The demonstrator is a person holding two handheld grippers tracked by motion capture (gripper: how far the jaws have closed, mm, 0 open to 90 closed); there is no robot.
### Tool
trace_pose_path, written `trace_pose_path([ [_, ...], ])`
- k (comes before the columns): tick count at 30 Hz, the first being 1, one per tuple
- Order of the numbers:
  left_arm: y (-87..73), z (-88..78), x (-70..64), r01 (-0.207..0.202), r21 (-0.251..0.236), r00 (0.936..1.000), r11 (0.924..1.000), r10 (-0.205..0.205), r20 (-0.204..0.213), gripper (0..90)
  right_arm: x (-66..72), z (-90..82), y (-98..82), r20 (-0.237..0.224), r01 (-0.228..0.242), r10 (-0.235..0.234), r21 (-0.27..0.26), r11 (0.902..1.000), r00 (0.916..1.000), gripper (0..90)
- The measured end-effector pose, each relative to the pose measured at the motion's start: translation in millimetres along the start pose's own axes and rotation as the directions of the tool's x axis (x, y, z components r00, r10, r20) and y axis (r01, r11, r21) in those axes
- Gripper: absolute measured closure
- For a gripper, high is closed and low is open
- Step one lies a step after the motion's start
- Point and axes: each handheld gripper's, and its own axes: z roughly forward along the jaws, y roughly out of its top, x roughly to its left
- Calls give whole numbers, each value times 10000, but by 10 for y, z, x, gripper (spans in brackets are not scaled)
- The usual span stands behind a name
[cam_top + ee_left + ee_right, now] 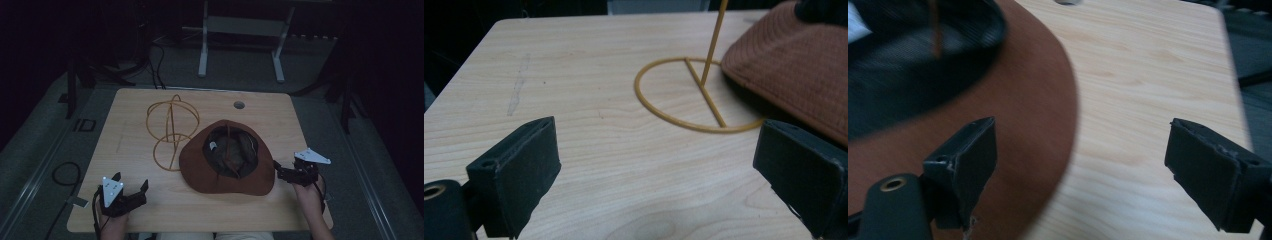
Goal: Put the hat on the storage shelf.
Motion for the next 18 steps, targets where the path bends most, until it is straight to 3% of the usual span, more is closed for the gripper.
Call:
trace_pose_path([
  [7,15,-16,-35,-54,-40,9998,10000,55,174,50,156,105,254,-267,514,-523,-334,9981,9983,138],
  [10,12,-12,-27,-2,18,9999,10000,1,173,50,204,207,384,-722,662,-653,99,9978,9952,139],
  [18,5,2,-48,-168,127,9995,9998,164,283,50,321,420,564,-1051,886,-864,164,9959,9907,145],
])
